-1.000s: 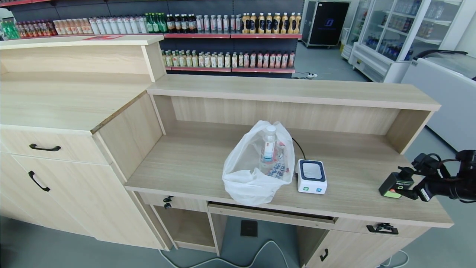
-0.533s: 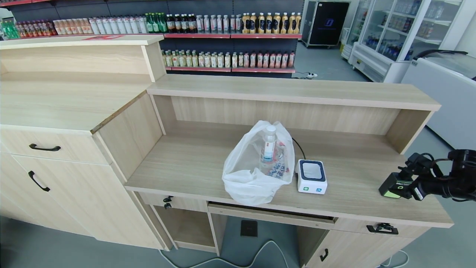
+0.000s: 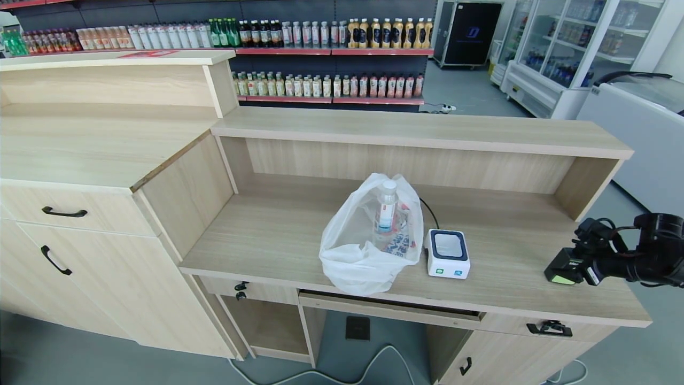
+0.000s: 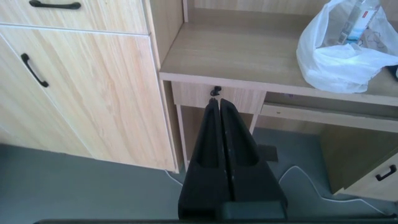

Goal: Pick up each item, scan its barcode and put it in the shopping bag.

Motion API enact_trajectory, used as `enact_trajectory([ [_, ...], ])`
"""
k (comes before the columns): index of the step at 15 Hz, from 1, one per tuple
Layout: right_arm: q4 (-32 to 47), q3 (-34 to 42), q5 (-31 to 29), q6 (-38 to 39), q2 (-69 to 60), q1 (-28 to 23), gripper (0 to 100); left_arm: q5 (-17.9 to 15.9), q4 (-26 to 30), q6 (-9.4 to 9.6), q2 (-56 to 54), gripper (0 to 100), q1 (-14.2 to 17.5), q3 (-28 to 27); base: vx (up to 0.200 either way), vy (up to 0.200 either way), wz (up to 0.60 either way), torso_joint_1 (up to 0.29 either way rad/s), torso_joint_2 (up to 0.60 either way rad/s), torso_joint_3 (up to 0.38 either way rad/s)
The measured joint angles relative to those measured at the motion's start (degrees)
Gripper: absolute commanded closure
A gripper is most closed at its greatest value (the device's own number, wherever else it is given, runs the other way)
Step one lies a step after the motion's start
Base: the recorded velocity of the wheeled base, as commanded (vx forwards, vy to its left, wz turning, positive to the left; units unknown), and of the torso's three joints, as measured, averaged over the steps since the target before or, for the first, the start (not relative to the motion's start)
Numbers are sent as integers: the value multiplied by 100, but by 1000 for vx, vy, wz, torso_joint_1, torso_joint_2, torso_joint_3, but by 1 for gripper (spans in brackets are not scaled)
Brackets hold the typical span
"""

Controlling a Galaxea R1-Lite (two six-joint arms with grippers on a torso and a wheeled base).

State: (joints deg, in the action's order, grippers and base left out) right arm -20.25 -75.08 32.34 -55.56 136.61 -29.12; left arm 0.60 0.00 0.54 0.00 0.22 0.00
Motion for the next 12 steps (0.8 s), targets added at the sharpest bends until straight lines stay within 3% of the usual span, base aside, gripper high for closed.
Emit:
enact_trajectory([
  [4, -6, -50, -2, 22, 104, 95, 0, 0, 0, 0, 0, 100, 5, 0, 0, 0, 0, 0, 0, 0],
  [5, -5, -52, 0, 24, 116, 96, 100, 0, 0, 0, 0, 100, 5, 0, 0, 0, 0, 0, 0, 0],
  [9, 22, -44, 12, 22, 156, 132, 100, 0, 0, 0, 0, 100, 0, 0, 0, 0, 0, 0, 0, 0],
  [12, -400, 6, -5, 12, 149, 123, 100, 0, 0, 0, 0, 100, 5, 0, 0, 0, 0, 0, 0, 0],
])
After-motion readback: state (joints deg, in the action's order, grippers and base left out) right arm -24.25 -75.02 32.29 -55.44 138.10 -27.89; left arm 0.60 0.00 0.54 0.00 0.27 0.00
